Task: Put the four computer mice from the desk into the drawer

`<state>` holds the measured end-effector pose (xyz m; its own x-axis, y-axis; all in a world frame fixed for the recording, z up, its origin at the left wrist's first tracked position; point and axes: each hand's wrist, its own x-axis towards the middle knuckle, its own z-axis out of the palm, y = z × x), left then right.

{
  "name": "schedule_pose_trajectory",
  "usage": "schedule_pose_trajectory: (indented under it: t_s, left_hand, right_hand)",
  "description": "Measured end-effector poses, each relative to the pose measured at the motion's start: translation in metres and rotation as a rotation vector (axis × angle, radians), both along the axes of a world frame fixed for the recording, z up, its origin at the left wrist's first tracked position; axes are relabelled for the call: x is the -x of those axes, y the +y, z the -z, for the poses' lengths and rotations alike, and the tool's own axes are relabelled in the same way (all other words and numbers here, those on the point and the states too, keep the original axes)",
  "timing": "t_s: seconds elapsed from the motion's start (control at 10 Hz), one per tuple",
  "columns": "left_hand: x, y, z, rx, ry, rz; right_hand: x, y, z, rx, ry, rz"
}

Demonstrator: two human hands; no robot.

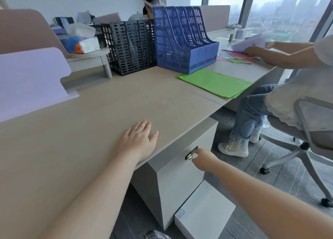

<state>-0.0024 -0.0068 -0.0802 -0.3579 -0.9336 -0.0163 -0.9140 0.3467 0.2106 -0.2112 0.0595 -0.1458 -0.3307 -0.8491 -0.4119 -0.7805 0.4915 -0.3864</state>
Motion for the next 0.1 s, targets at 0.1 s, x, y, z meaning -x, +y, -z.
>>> schedule_pose_trajectory:
  t_s: [0.1]
  left_hand:
    - [-0.0132,0.0066,0.0002,0.01,-0.002,-0.012]
  right_hand:
    - [0.0034,0.0144,-0.0195,-0.036,0.045,-0.04]
